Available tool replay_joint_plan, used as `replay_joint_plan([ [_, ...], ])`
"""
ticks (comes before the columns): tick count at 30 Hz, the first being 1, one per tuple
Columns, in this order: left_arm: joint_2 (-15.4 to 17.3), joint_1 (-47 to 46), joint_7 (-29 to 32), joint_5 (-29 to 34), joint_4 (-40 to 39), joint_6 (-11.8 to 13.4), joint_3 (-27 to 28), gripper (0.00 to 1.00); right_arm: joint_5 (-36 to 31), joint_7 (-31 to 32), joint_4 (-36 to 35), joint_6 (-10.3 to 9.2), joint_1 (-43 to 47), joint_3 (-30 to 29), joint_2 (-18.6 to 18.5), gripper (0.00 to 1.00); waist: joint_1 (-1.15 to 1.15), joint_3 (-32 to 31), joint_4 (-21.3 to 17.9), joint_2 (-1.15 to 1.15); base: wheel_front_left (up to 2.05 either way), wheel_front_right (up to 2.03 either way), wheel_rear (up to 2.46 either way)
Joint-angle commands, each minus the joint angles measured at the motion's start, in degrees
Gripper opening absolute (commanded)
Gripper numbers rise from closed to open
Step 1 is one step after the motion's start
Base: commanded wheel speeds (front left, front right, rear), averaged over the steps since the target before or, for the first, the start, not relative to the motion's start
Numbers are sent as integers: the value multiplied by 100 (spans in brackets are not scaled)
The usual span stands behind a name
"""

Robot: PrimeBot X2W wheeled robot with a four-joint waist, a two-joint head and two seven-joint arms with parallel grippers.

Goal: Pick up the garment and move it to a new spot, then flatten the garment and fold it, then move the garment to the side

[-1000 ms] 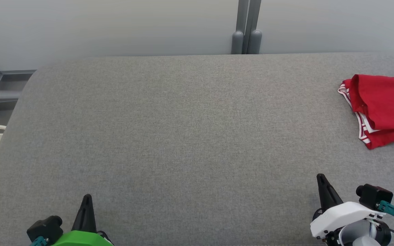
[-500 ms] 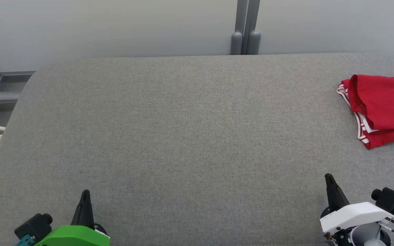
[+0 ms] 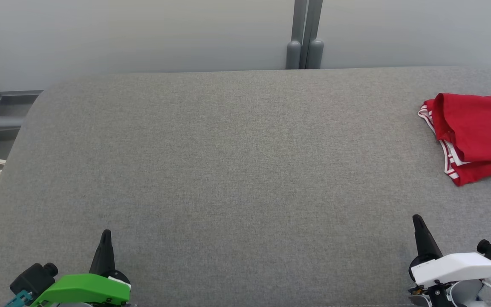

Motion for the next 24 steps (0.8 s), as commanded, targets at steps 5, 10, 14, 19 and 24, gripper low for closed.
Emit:
replay_joint_plan([
  [5,15,-179,123,-472,-120,-62,50,0,484,91,-196,-1,30,-68,-33,0,0,-7,-7,0,0,0,0],
  [10,12,-204,213,-802,-153,-82,64,0,825,155,-277,-1,73,-110,-36,0,0,-13,-14,0,0,0,0],
  [14,10,-227,288,-1046,-183,-97,76,0,1085,204,-341,0,103,-142,-37,0,0,-18,-20,0,0,0,0],
  [19,8,-251,369,-1355,-217,-104,89,0,1397,266,-417,0,130,-178,-39,0,0,-24,-27,0,0,0,0],
  [24,6,-272,449,-1652,-245,-122,102,0,1692,326,-487,-1,162,-215,-41,0,0,-30,-34,0,0,0,0],
])
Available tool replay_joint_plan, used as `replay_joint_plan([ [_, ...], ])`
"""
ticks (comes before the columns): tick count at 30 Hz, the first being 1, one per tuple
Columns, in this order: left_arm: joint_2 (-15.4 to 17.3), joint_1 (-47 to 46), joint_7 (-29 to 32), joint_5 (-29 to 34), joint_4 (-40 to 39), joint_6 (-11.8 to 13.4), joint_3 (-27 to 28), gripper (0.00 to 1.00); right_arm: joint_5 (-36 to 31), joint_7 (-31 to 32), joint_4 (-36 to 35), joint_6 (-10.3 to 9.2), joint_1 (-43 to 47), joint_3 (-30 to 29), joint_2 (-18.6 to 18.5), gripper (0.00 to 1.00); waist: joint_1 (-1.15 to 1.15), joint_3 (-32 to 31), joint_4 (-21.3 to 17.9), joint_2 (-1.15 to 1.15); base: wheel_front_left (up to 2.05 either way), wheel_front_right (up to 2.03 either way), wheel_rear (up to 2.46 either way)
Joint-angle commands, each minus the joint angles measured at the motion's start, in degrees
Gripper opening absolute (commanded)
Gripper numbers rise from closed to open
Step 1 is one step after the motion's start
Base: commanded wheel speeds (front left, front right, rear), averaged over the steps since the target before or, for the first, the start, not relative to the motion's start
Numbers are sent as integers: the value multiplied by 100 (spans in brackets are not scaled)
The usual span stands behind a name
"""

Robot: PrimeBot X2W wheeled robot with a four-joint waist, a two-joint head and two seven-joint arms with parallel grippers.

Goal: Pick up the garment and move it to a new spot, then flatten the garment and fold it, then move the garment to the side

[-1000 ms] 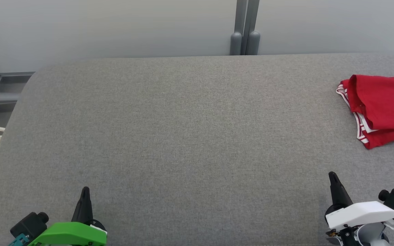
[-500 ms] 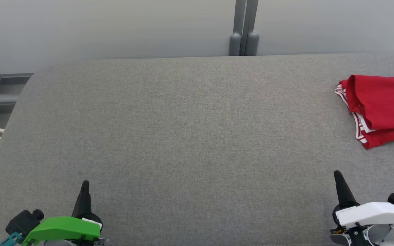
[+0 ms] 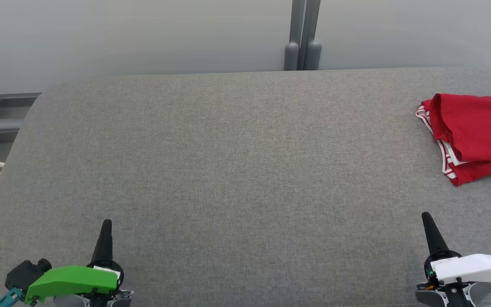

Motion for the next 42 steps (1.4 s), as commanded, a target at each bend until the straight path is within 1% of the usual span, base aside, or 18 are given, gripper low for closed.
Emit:
replay_joint_plan([
  [1,11,-147,39,-192,-78,-33,29,0,169,41,-101,2,14,-33,-35,0,0,-2,-2,0,0,0,0],
  [42,-6,-297,579,-2137,-272,-131,121,0,2172,423,-584,1,245,-275,-43,0,0,-53,-59,0,0,0,0],
])
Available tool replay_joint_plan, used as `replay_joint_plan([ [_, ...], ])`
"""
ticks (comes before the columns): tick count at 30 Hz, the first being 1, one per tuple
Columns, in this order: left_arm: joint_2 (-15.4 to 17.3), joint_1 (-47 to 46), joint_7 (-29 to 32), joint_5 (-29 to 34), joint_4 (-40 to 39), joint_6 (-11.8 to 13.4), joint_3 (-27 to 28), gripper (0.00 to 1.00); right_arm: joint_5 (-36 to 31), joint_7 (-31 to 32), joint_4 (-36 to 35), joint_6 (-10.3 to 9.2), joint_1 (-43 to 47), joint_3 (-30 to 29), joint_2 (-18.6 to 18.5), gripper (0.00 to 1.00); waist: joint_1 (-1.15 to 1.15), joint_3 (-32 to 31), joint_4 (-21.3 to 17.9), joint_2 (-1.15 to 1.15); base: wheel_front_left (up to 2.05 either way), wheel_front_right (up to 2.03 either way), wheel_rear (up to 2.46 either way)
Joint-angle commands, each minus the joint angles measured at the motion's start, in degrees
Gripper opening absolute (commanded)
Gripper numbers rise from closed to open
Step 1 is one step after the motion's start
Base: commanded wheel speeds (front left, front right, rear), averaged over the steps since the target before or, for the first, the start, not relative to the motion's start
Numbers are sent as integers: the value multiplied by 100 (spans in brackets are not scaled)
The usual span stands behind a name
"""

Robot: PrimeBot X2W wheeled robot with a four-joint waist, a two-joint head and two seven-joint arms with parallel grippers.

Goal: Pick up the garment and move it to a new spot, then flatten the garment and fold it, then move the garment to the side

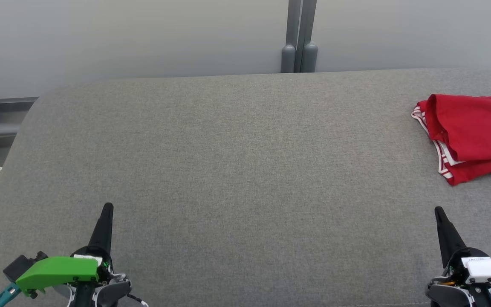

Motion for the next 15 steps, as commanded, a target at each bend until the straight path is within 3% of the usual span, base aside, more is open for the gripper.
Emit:
replay_joint_plan([
  [1,2,-119,39,-161,-37,-34,32,0,148,35,-74,2,61,-31,-29,0,0,-2,-3,0,0,0,0],
  [15,-3,-159,176,-639,-89,-59,56,0,660,132,-194,2,122,-91,-31,0,0,-19,-21,0,0,0,0],
])
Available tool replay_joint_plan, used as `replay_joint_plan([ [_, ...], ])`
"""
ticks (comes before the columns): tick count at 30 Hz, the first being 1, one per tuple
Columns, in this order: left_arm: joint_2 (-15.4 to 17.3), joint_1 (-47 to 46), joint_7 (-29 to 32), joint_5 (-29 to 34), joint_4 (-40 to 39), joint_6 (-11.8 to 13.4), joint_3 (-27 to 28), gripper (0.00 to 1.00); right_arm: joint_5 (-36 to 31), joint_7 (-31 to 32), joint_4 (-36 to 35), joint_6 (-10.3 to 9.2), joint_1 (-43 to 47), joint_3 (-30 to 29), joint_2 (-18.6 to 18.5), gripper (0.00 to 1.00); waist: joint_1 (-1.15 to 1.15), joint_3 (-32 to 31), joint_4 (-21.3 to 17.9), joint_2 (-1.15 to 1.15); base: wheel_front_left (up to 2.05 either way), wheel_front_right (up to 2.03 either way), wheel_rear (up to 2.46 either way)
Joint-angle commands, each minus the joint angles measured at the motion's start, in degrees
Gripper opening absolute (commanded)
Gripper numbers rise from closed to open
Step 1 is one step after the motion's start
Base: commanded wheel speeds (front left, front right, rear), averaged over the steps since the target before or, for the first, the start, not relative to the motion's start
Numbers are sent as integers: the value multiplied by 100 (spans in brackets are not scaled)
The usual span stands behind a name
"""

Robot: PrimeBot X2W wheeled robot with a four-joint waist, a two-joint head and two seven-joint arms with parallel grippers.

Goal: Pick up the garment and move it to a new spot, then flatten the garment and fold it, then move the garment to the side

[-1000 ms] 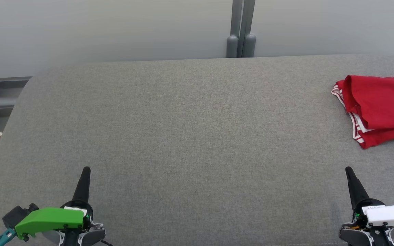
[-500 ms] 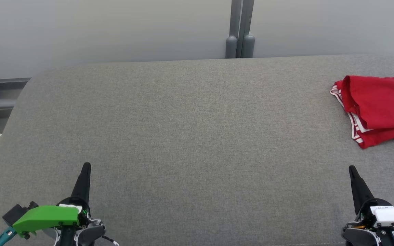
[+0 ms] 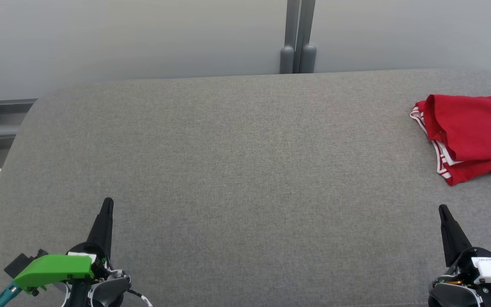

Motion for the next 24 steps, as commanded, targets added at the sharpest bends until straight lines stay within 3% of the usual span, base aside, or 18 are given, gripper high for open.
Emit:
replay_joint_plan([
  [1,-1,-112,32,-83,-31,-36,33,0,115,37,-50,2,77,-24,-26,0,0,-2,-2,0,0,0,0],
  [24,-1,-96,26,-79,-28,-36,29,0,91,38,-44,2,75,-21,-25,0,0,-2,-2,0,0,0,0],
])
